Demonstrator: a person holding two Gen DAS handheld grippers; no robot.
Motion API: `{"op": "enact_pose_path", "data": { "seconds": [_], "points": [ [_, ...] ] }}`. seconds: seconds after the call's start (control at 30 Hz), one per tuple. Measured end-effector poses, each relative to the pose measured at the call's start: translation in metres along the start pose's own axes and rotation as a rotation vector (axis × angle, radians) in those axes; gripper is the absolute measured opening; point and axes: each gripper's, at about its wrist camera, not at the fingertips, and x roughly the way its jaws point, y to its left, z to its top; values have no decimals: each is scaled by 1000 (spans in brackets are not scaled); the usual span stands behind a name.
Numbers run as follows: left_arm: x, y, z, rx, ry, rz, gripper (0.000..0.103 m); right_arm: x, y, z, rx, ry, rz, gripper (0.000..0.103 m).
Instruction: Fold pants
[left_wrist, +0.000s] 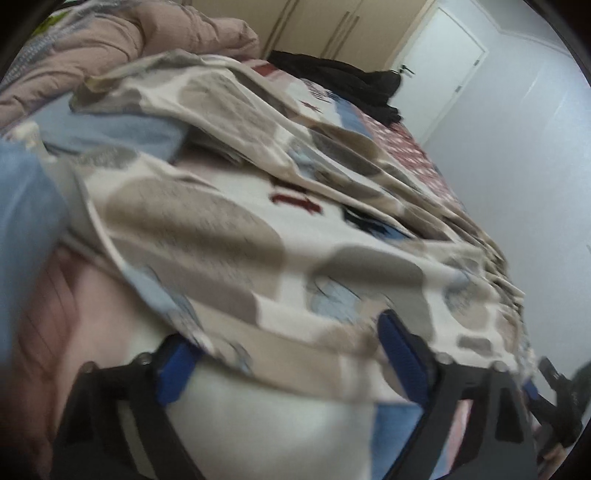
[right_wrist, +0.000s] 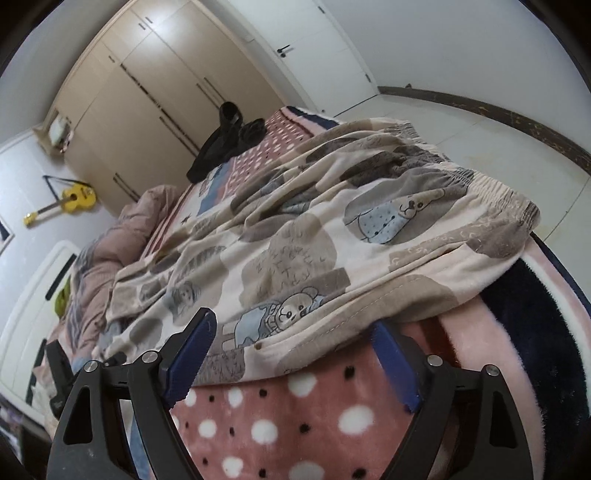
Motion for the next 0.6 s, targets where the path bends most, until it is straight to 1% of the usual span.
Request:
{"op": "enact_pose_path", "data": {
  "seconds": [0.07, 0.1, 0.13, 0.17, 0.2, 0.23, 0.27, 0.3, 0.4, 0.6],
  "points": [
    [3, 4, 7, -1, -5, 49, 62, 0, 0, 0, 1, -7, -21, 67],
    [3, 6, 11, 1, -8, 71, 57, -1, -2, 1, 9, -9, -45, 57],
    [3, 7, 14, 5, -10, 92, 48, -2, -4, 1, 17, -12, -56, 48],
    [2, 8, 15, 12, -11, 107, 41, -3, -7, 1, 23, -14, -62, 45],
    [1, 8, 17, 24, -13, 119, 37, -3, -10, 2, 32, -14, -71, 37],
    [-1, 7, 18, 39, -17, 134, 30, -3, -11, 3, 33, -12, -81, 29],
    [-3, 6, 19, 52, -22, 143, 24, -4, -12, 3, 31, -12, -91, 26],
    [-5, 5, 19, 62, -28, 148, 22, -4, -12, 3, 24, -13, -105, 21],
    [-14, -1, 20, 102, -54, 165, 16, -7, -9, 2, 3, -13, -121, 14],
    [-37, -17, 22, 171, -115, 187, 14, -16, 3, 7, -56, -38, -141, 11]
  ]
}}
